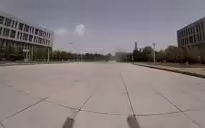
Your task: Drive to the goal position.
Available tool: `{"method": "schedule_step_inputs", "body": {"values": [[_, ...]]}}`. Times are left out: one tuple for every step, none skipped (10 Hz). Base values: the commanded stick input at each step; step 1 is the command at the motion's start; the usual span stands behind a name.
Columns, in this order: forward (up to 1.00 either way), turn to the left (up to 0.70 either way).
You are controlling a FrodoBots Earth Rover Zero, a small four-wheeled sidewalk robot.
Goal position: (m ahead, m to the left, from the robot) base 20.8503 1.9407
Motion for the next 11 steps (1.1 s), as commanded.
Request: {"method": "schedule_step_inputs", "body": {"values": [[0.7, 0.01], [0.7, 0.01], [0.7, 0.01], [0.7, 0.01], [0.7, 0.01], [0.7, 0.01], [0.7, 0.01], [0.7, 0.01], [0.7, 0.01], [0.7, 0.01], [0.7, 0.01]]}}
